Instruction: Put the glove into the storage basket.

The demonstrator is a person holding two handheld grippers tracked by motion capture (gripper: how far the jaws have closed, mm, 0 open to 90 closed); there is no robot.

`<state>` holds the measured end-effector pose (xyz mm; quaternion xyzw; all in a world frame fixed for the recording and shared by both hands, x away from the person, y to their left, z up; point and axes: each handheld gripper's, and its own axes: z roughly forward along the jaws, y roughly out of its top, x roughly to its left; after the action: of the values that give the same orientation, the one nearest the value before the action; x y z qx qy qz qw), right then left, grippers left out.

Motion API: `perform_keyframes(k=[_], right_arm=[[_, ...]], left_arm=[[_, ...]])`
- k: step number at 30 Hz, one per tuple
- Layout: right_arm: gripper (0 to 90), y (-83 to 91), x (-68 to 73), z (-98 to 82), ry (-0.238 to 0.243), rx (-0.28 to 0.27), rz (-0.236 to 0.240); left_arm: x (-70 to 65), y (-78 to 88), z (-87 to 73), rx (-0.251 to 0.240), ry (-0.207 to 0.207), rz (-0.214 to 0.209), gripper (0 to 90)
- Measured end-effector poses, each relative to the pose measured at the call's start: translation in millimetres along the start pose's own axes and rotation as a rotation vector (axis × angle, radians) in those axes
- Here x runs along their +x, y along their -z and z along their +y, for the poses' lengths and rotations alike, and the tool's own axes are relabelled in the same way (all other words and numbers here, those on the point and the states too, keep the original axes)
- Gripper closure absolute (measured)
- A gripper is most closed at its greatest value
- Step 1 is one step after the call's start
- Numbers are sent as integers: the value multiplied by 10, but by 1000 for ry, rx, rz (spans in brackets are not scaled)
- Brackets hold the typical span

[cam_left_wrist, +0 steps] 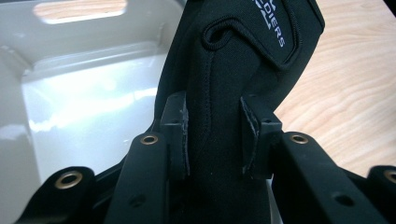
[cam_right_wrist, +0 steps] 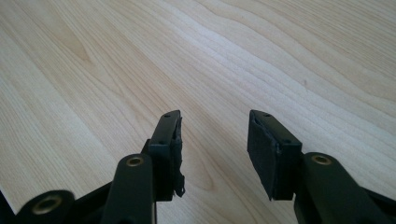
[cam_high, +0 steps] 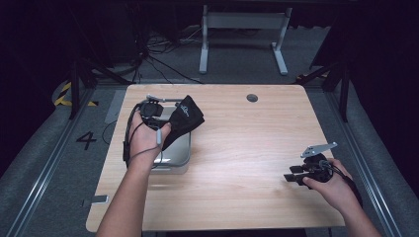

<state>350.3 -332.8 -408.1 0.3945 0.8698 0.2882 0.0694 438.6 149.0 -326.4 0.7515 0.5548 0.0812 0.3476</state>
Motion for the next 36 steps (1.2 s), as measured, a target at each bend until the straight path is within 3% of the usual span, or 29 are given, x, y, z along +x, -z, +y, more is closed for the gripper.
perform_keyframes(k=[13,18,24,32,36], right_arm=[[554,-50,19,87,20,-3,16],[553,-40,28,75,22,-13,14],[550,-17,19,34,13,-13,10],[544,-22,28,23,13,-10,10],[541,-27,29,27,14,-9,12]], left_arm=[[275,-57,-8,-10,95,68,661],[329,-154,21,20,87,82,661],[488,-276,21,35,143,110,661],[612,-488,-23,86,195,136,659],[656,-601,-35,134,209,144,657]])
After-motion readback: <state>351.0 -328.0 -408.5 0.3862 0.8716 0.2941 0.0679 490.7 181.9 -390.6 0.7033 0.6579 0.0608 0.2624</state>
